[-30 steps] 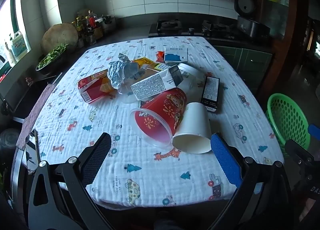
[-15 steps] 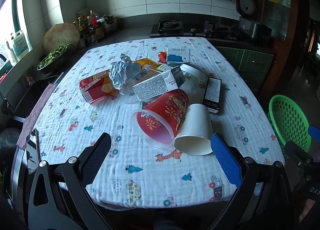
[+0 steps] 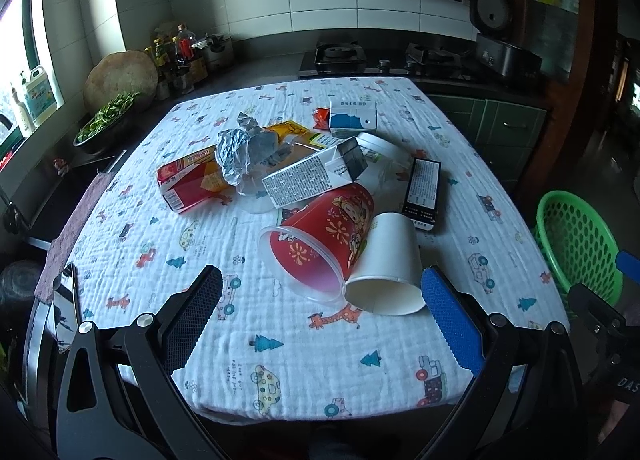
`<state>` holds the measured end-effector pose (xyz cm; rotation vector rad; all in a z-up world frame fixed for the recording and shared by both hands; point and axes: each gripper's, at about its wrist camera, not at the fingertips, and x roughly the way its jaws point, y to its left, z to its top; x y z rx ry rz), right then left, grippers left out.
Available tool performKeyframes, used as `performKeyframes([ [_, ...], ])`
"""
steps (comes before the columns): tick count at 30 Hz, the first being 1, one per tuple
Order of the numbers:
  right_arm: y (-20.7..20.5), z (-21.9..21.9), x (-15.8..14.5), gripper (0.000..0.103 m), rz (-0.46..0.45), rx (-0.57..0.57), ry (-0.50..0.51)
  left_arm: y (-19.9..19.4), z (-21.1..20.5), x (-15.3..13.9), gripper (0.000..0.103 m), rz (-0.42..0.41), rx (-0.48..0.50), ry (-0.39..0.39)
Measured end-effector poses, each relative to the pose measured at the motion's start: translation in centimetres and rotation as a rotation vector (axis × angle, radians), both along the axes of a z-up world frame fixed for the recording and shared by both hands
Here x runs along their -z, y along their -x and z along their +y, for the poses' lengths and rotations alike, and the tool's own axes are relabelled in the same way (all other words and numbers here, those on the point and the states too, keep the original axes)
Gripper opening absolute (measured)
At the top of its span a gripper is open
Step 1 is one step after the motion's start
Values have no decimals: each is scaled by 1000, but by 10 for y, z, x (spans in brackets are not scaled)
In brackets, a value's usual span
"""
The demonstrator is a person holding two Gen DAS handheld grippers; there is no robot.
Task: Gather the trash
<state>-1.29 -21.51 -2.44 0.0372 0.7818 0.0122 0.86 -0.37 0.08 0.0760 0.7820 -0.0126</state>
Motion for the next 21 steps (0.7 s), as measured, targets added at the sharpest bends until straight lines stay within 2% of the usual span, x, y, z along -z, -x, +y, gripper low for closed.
performKeyframes([
  [17,4,1,-6,97,-21,-2,2,6,0,-7,98,-48,5,-38],
  [21,6,2,-7,97,-24,-3,3,7,1,-8,98,-50,9,-26],
])
